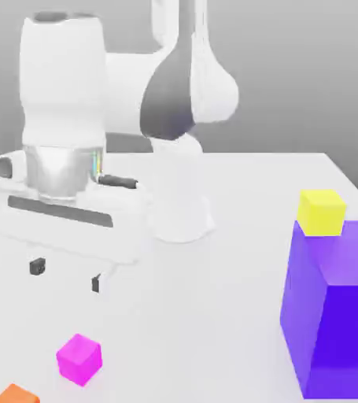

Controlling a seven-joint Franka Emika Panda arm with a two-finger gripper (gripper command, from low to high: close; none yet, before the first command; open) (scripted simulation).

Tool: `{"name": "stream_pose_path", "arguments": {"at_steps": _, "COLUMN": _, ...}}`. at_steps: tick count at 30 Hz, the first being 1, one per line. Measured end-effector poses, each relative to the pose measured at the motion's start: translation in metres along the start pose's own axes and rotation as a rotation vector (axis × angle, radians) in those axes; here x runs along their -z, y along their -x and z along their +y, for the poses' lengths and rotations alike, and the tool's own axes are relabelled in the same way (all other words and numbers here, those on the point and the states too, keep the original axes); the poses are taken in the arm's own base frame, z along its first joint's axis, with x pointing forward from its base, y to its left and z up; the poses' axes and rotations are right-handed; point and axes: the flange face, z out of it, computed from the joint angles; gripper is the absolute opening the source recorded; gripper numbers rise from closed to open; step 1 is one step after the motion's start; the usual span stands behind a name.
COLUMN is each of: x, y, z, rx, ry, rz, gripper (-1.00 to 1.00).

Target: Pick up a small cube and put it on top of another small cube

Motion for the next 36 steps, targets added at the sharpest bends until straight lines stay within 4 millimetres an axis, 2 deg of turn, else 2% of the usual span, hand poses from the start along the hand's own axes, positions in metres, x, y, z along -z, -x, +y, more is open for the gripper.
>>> {"name": "stream_pose_path", "arguments": {"at_steps": 4, "x": -0.070, "y": 0.003, "z": 0.032, "rx": -0.058, "ry": 0.086, "rz": -0.062, "gripper": 0.00}}
{"name": "stream_pose_path", "arguments": {"at_steps": 9, "x": -0.133, "y": 0.007, "z": 0.044, "rx": -0.070, "ry": 0.102, "rz": -0.073, "gripper": 0.00}}
{"name": "stream_pose_path", "arguments": {"at_steps": 10, "x": -0.141, "y": 0.008, "z": 0.045, "rx": -0.071, "ry": 0.103, "rz": -0.073, "gripper": -1.00}}
{"name": "stream_pose_path", "arguments": {"at_steps": 16, "x": -0.144, "y": 0.009, "z": 0.046, "rx": -0.071, "ry": 0.103, "rz": -0.073, "gripper": -1.00}}
{"name": "stream_pose_path", "arguments": {"at_steps": 17, "x": -0.140, "y": 0.008, "z": 0.045, "rx": -0.071, "ry": 0.103, "rz": -0.073, "gripper": -1.00}}
{"name": "stream_pose_path", "arguments": {"at_steps": 22, "x": -0.088, "y": 0.005, "z": 0.039, "rx": -0.068, "ry": 0.102, "rz": -0.074, "gripper": -1.00}}
{"name": "stream_pose_path", "arguments": {"at_steps": 23, "x": -0.076, "y": 0.012, "z": 0.026, "rx": -0.028, "ry": 0.099, "rz": -0.078, "gripper": -1.00}}
{"name": "stream_pose_path", "arguments": {"at_steps": 26, "x": -0.039, "y": 0.058, "z": -0.037, "rx": 0.180, "ry": 0.084, "rz": -0.097, "gripper": -1.00}}
{"name": "stream_pose_path", "arguments": {"at_steps": 29, "x": 0.000, "y": 0.118, "z": -0.088, "rx": 0.393, "ry": 0.070, "rz": -0.113, "gripper": -1.00}}
{"name": "stream_pose_path", "arguments": {"at_steps": 31, "x": 0.031, "y": 0.177, "z": -0.119, "rx": 0.562, "ry": 0.061, "rz": -0.123, "gripper": -1.00}}
{"name": "stream_pose_path", "arguments": {"at_steps": 33, "x": 0.070, "y": 0.246, "z": -0.143, "rx": 0.755, "ry": 0.051, "rz": -0.132, "gripper": -1.00}}
{"name": "stream_pose_path", "arguments": {"at_steps": 36, "x": 0.129, "y": 0.337, "z": -0.154, "rx": 1.004, "ry": 0.041, "rz": -0.139, "gripper": -1.00}}
